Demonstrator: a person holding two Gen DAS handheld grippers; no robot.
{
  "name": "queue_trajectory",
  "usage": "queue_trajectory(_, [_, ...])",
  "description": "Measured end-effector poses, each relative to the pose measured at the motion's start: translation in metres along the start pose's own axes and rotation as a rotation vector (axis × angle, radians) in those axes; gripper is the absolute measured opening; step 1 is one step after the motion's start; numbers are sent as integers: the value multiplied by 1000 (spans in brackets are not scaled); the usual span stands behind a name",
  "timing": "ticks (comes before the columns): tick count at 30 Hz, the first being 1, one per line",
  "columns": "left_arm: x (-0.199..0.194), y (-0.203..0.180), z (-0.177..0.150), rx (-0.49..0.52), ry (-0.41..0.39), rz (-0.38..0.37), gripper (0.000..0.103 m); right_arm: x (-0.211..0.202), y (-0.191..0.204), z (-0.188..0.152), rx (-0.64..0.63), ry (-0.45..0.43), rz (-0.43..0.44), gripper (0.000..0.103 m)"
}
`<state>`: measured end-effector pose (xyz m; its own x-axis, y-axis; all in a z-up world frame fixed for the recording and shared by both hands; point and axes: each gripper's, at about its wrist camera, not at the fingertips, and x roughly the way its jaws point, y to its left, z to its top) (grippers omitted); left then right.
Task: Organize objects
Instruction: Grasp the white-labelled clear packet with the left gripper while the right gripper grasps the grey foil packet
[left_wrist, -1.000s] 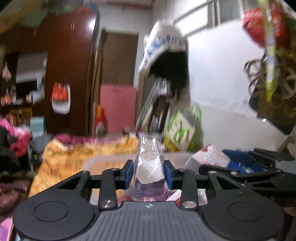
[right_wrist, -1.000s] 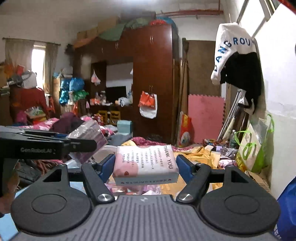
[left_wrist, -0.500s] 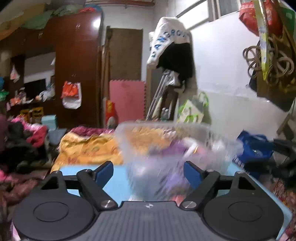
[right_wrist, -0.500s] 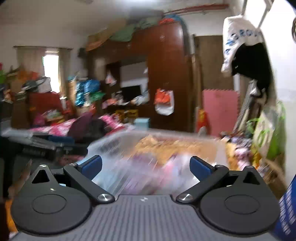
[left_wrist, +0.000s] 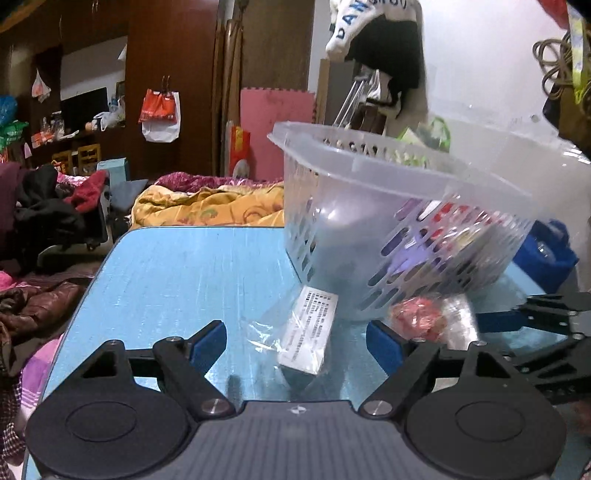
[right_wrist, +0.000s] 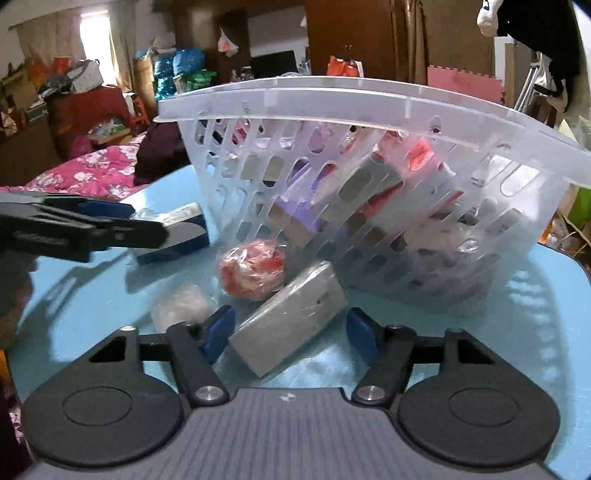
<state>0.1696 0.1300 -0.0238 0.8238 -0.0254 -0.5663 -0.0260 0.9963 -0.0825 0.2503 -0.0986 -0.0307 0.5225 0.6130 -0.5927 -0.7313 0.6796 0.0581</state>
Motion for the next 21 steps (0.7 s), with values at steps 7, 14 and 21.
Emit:
queue_trajectory(7, [15, -6, -1, 8, 42, 16, 84, -41, -12, -29, 3, -58, -21, 41])
queue_trajectory(14, [9, -24, -10, 101, 14, 11, 45, -54, -22, -44, 14, -71, -28, 43])
queue_trajectory(21, [5, -29, -11, 111, 4, -26, 46, -48, -24, -41, 28, -68, -6, 42])
